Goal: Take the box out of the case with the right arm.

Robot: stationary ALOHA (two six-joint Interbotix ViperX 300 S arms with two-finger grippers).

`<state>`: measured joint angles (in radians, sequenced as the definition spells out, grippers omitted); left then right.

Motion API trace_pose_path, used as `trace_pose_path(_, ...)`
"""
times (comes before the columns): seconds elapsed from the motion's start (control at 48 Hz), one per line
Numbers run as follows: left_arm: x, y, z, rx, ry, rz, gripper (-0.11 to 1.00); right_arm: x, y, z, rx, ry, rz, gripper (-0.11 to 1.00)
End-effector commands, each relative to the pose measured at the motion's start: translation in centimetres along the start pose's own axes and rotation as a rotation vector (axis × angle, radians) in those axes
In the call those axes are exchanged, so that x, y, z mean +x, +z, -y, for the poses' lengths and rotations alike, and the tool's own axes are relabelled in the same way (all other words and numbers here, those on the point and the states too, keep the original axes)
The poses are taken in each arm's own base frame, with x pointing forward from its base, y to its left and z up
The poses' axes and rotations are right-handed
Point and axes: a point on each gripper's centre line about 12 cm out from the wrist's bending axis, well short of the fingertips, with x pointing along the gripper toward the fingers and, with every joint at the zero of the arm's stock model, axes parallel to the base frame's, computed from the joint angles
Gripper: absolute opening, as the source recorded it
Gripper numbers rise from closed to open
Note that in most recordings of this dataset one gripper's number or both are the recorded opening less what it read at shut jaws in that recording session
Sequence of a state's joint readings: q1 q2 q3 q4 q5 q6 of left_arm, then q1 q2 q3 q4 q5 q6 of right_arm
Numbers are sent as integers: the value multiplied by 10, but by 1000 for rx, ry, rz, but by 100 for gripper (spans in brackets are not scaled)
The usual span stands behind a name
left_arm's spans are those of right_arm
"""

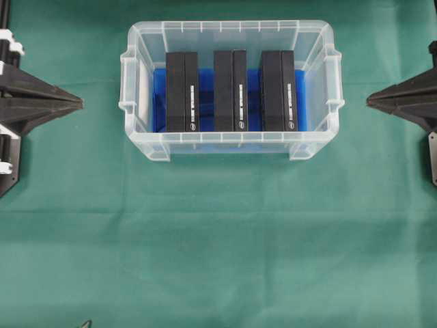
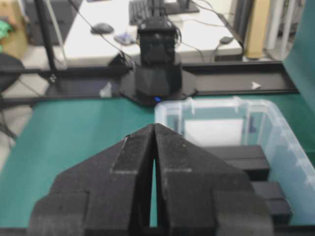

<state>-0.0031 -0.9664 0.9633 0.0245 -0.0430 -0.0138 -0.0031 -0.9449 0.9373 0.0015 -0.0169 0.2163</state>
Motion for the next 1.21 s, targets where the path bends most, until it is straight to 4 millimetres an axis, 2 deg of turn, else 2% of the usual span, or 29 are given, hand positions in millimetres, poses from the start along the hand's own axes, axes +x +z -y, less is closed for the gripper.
trace_pose_path(0.0,1,32,1,4,-5,20,0,4,29,-6,28,4,21,0)
trace_pose_path(0.167,1,67,0,8,-2,0,0,12,57,-12,37,-1,2,0)
trace_pose_path(0.25,2,74,0,8,-1,-29,0,18,67,-15,35,-5,-15,0)
trace_pose_path(0.354,4,73,0,5,0,-83,0,22,69,-15,35,-14,-50,0)
trace_pose_path(0.625,11,61,4,1,-21,-225,0,21,55,-12,43,-49,-195,0)
trace_pose_path(0.771,8,43,11,-22,-44,-456,0,15,28,-6,44,-115,-469,0)
trace_pose_path(0.896,-1,30,16,-51,-48,-687,0,8,13,-3,71,-188,-715,0)
trace_pose_path(1.042,-16,18,20,-84,-28,-956,0,-2,4,-1,109,-271,-942,0)
trace_pose_path(1.188,-27,16,26,-70,-35,-1115,0,-13,-4,1,128,-341,-1132,0)
